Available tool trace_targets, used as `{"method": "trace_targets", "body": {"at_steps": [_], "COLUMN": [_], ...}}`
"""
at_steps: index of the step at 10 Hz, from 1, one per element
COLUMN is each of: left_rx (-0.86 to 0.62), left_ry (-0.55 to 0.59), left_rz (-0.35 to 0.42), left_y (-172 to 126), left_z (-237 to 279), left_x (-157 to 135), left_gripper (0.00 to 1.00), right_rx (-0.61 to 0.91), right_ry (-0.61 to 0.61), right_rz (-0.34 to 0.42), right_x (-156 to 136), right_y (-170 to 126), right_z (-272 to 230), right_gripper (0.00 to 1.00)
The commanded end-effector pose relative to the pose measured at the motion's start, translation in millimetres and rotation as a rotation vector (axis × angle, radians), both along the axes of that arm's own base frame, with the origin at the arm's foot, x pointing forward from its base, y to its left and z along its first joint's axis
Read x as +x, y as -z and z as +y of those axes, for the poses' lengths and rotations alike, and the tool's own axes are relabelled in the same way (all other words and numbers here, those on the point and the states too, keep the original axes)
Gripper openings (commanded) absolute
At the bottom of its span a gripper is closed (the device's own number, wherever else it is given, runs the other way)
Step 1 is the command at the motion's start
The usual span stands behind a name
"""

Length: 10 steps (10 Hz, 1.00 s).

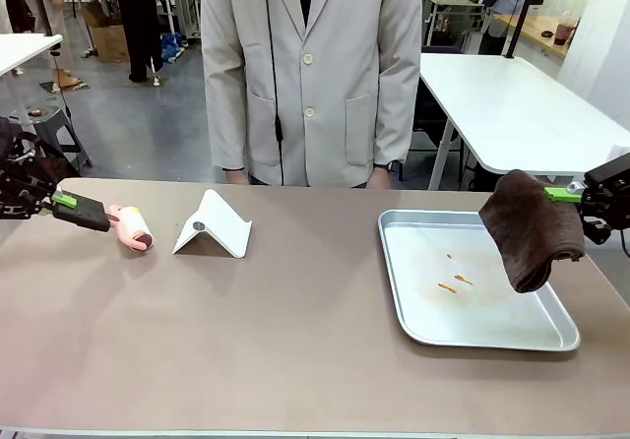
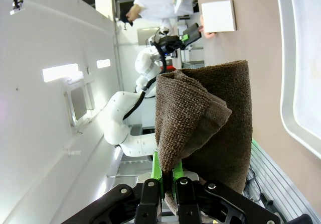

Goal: Clean the surface of the table.
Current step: If a person points to the right, clean the right side of the table with your right hand, and if they point to the left, clean the left side with your left hand.

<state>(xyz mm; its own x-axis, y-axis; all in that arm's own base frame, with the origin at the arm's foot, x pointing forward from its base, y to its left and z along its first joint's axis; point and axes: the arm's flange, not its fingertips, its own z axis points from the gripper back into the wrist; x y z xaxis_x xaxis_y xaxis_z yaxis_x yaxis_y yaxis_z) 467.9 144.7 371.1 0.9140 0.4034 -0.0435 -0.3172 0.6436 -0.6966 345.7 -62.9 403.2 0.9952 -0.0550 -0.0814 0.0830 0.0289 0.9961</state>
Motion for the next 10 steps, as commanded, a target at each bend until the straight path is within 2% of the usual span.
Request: {"method": "trace_targets", "body": {"at_steps": [1, 4, 6, 7, 9, 10], "left_rx": [0.009, -0.056, -0.156, -0.204, -0.269, -0.277], "left_ry": [-0.007, -0.007, 0.044, 0.078, 0.133, 0.174], "left_rz": [0.03, -0.016, -0.137, -0.234, -0.25, -0.224], "left_y": [12.5, -7.2, -42.5, -65.3, -85.4, -89.1], "left_z": [-5.5, 3.7, 17.8, 27.8, 47.5, 58.2], "left_x": [10.0, 10.5, -8.7, -26.3, -51.3, -61.8], "left_gripper": [0.22, 0.22, 0.22, 0.22, 0.22, 0.22], "right_rx": [-0.002, -0.002, -0.002, -0.002, -0.002, -0.002], "right_ry": [0.0, 0.0, 0.0, 0.0, 0.0, 0.0], "right_rz": [-0.007, -0.007, -0.007, -0.007, -0.007, -0.007], "right_x": [-0.6, -0.6, -0.6, -0.6, -0.6, -0.6], "right_y": [-3.2, -3.2, -3.2, -3.2, -3.2, -3.2], "right_z": [0.0, 0.0, 0.0, 0.0, 0.0, 0.0], "right_gripper": [0.0, 0.0, 0.0, 0.0, 0.0, 0.0]}}
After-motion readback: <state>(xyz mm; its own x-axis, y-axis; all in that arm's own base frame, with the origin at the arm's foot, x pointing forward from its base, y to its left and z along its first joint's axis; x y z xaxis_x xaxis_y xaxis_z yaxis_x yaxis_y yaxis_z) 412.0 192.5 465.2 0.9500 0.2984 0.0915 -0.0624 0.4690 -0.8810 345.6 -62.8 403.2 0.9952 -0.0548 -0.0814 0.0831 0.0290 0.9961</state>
